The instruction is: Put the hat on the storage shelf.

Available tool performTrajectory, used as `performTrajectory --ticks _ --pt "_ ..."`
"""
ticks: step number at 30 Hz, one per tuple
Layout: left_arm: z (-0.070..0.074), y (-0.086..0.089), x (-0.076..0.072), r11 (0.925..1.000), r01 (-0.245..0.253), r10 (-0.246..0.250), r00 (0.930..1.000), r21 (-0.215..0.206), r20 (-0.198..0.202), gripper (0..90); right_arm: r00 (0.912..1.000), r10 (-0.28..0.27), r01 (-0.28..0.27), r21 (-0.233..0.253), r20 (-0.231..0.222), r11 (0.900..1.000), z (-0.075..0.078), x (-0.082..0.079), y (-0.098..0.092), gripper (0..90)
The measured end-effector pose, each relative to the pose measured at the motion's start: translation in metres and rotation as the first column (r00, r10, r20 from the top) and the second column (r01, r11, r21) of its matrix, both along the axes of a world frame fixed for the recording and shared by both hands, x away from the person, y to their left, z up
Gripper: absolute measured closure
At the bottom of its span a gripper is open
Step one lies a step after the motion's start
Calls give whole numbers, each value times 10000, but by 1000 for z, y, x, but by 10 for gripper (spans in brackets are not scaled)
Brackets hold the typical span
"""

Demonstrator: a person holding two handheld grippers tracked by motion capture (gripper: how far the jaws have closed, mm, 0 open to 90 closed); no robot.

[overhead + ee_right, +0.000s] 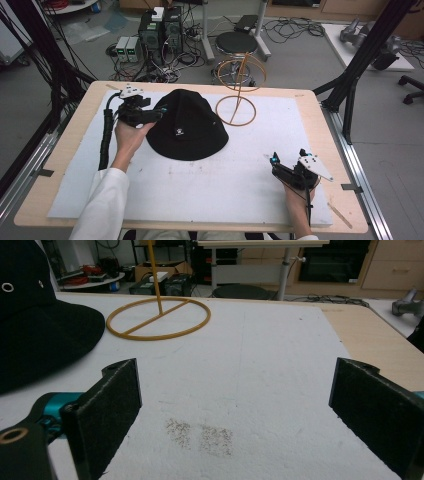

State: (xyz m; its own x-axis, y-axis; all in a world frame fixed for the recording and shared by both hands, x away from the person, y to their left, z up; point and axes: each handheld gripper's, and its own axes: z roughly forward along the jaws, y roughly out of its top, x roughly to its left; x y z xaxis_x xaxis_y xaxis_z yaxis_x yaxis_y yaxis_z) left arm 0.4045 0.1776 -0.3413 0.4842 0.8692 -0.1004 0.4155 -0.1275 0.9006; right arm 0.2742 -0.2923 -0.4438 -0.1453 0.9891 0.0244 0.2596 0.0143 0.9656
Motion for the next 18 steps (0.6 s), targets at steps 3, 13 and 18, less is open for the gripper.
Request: performTrajectory --ticks 3,13,18 --pt "-2 -6 2 10000 41 -41 10000 -3 -45 283 10000 22 -22 -26 16 10000 0 0 0 57" --pt "-16 -35 11 9996 265 -262 9992 96 -318 283 9999 162 -161 -170 42 9997 0 1 2 57" --pt "-23 -47 14 9992 345 -336 9984 209 -446 283 9998 179 -179 -159 22 9997 0 1 2 57"
